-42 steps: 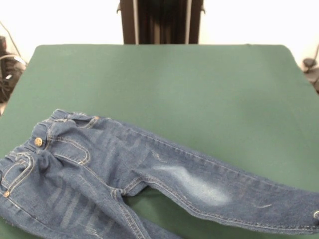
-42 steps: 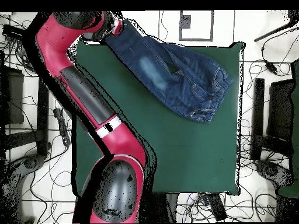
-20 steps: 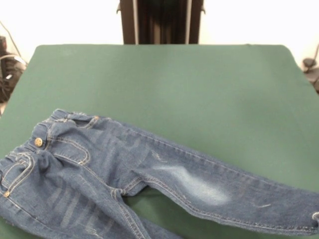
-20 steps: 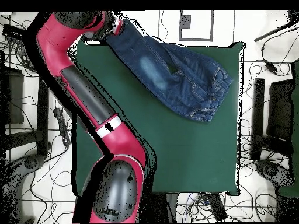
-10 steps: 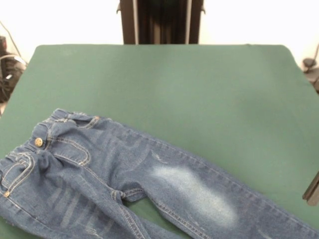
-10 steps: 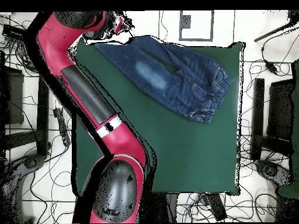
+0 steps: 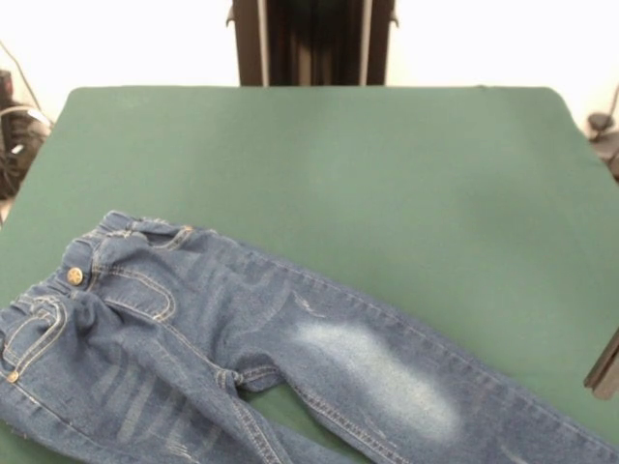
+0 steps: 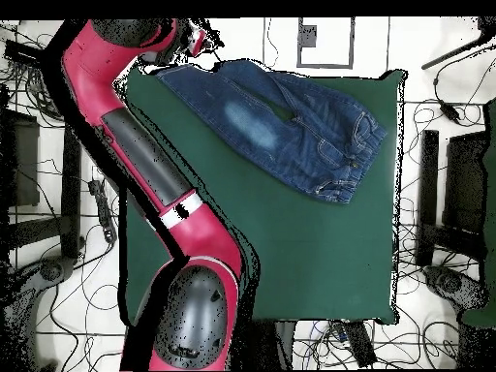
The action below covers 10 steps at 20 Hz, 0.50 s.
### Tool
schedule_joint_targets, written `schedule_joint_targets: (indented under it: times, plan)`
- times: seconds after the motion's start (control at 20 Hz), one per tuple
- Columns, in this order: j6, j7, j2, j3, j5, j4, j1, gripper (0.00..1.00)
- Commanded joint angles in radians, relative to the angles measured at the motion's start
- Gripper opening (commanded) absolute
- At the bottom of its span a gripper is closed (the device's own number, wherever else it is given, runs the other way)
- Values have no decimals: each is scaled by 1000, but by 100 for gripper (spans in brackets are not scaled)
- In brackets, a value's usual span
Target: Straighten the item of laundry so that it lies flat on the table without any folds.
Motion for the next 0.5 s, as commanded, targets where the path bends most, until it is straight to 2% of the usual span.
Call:
schedule_joint_targets:
  times: [0.05, 0.5]
  plan:
    - [-55, 7, -14, -61, 74, -25, 31, 100]
    - [-120, 344, -19, -55, 93, 28, -16, 100]
